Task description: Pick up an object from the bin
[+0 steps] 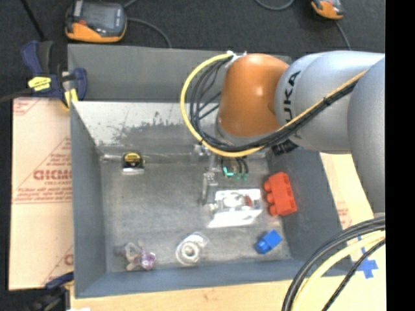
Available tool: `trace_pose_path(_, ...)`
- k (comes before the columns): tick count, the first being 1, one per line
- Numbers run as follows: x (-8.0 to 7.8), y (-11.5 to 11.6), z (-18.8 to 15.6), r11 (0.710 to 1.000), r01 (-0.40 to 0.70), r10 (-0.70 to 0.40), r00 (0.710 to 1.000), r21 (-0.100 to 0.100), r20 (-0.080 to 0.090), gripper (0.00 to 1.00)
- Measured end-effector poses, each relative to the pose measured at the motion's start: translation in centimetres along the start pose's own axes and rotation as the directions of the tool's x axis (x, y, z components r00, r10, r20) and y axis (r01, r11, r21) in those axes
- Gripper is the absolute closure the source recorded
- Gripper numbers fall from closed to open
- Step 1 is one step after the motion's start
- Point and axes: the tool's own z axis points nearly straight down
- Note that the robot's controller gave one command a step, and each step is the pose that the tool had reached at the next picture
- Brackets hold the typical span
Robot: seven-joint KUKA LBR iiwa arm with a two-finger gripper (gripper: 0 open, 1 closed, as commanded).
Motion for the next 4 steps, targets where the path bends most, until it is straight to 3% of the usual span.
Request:
trace_pose_path(1, 6.7, 0.2, 1.3, 0.931, 0.366, -0.366, 0.931, 0.002, 0.002, 0.0)
trace_pose_path(2, 9.7, 0.7, 7.6, 0.625, 0.78, -0.78, 0.625, 0.001, 0.0, 0.0)
trace_pose_path(3, 10.4, 3.1, 8.6, 0.635, 0.773, -0.773, 0.635, 0.001, 0.003, 0.0)
trace_pose_path(4, 10.2, 3.0, 8.5, 0.638, 0.77, -0.77, 0.638, 0.004, 0.005, 1.0)
